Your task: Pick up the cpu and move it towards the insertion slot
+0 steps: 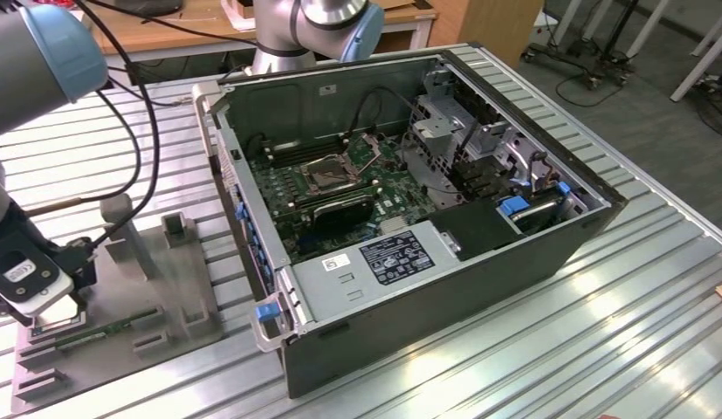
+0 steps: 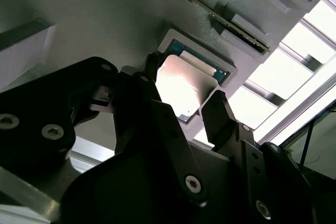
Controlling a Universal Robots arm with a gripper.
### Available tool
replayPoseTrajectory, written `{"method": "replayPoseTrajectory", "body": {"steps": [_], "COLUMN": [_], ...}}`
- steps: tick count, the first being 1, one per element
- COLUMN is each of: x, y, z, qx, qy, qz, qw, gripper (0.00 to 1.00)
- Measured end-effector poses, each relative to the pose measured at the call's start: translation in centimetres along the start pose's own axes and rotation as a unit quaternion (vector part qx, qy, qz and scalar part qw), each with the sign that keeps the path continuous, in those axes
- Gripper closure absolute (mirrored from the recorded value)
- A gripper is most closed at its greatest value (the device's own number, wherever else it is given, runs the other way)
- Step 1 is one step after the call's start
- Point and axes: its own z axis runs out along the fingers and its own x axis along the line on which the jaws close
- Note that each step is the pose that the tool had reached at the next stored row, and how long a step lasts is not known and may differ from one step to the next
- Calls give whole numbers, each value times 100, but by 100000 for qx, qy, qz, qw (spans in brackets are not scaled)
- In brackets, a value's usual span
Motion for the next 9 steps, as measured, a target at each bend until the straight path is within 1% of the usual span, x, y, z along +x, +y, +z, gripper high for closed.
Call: {"method": "replayPoseTrajectory", "body": {"steps": [9], "x": [2], "y": [12], "z": [17], "qx": [-3], "qy": [-4], "qz": [-2], "qw": [100000], "gripper": [39]}}
